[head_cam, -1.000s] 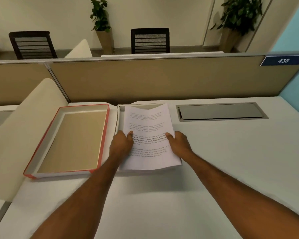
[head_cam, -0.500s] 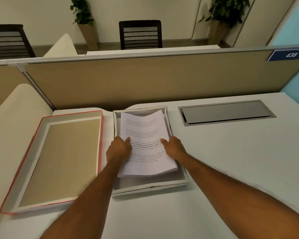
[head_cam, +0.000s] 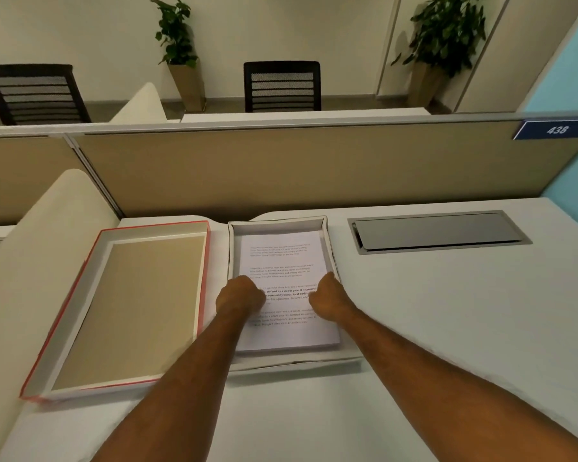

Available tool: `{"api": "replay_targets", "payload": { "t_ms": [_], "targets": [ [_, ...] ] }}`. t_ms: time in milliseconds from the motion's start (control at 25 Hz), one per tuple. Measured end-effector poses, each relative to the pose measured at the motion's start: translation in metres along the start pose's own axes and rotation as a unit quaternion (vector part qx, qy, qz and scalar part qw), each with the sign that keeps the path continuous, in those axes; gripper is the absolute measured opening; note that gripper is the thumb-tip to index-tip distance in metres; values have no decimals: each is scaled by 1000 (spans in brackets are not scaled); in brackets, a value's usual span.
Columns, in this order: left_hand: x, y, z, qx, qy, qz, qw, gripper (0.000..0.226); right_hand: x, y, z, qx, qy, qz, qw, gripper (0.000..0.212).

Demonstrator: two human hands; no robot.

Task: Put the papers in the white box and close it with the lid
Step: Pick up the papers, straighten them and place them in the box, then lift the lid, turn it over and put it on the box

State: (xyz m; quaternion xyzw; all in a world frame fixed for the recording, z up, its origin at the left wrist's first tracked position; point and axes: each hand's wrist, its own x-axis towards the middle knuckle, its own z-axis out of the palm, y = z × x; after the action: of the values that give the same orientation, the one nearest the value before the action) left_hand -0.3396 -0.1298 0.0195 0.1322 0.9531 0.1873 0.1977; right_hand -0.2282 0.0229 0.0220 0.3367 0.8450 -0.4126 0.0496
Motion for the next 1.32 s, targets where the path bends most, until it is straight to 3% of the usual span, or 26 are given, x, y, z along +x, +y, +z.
{"api": "replay_targets", "payload": {
  "t_ms": [200,440,560,800,960,1160,1320],
  "targets": [
    [-28,1,-15,0,81,48,996,28,-29,-7,-7,-87,86,-83,989,45],
    [-58,-49,-11,24,55,85,995,71,-59,11,14,-151,47,-112,981,57],
    [-69,-92,-14,72,68,84,992,82,-70,2,38,-165,28,-148,975,63],
    [-80,-173,-44,98,96,11,990,87,-78,-62,99,-181,-33,-216,959,75],
    [-80,-214,-62,73,131,-48,988,95,-86,-105,132,-120,-61,-231,964,80],
    [-93,-250,-45,11,173,-154,973,118,-92,-126,164,-24,-101,-160,982,97],
    [-105,-254,-33,-82,225,-226,944,128,-94,-120,178,-69,-140,-122,980,101]
  ]
}}
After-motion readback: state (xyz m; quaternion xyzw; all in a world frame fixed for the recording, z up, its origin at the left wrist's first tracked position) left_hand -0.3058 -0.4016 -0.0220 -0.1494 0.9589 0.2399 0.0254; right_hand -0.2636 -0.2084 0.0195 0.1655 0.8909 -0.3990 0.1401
